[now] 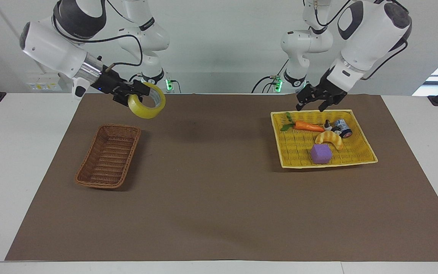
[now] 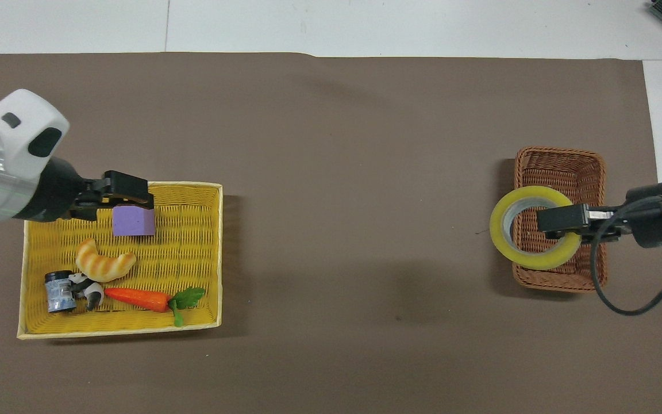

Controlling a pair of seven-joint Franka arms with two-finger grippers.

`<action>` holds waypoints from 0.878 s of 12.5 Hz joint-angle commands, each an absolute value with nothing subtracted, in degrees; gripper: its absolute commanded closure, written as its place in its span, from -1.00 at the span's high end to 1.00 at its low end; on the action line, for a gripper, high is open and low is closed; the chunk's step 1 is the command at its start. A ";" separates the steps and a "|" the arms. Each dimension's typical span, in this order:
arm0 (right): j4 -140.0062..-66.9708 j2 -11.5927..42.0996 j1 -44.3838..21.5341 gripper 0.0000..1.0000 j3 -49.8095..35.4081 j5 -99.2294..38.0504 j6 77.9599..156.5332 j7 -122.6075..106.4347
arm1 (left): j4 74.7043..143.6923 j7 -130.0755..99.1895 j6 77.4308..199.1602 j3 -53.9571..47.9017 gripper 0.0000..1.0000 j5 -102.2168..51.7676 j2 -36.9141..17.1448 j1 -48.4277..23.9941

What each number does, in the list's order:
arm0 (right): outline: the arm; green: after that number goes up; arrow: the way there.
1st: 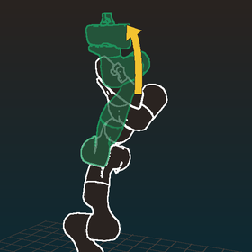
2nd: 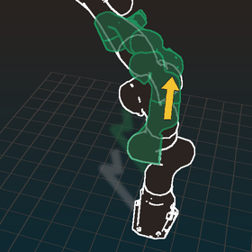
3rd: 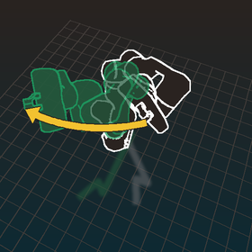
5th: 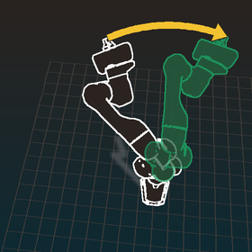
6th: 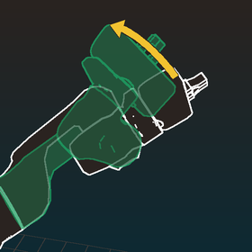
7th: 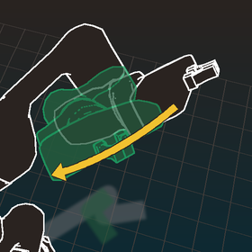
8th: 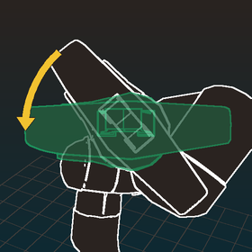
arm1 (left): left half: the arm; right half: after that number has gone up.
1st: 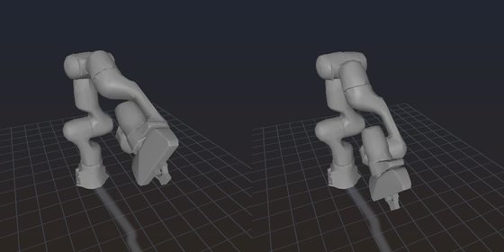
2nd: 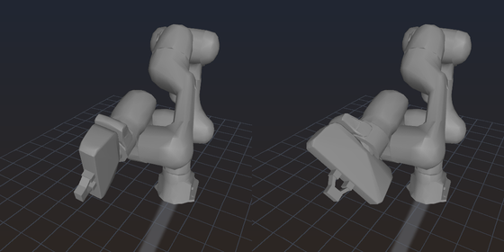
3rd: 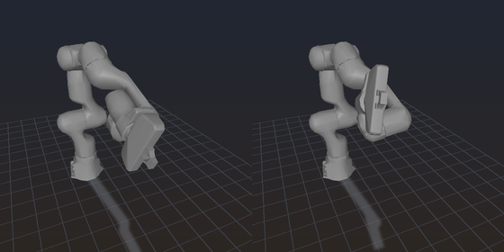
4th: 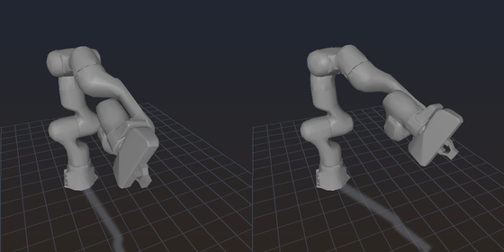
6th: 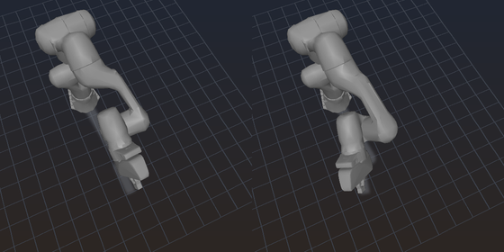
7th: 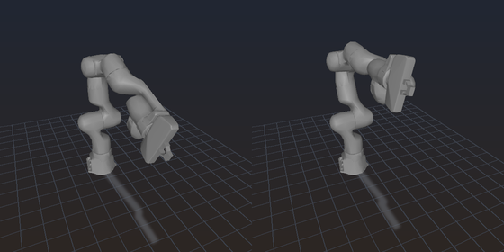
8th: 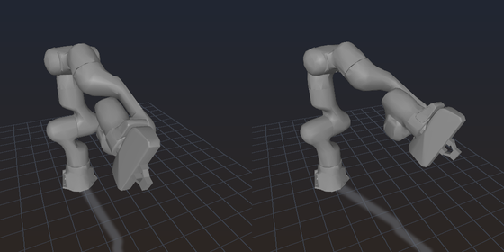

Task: Move tape to another basket
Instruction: 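Carry the tape into the brown basket while the left gripper withdraws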

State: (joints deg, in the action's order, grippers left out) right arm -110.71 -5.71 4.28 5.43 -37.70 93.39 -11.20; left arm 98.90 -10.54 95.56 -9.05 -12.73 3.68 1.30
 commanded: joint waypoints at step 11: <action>-111.09 15.02 18.45 -1.00 4.92 -37.09 105.56 -56.22 | 87.80 0.97 85.96 -9.49 1.00 -0.44 -0.27 9.58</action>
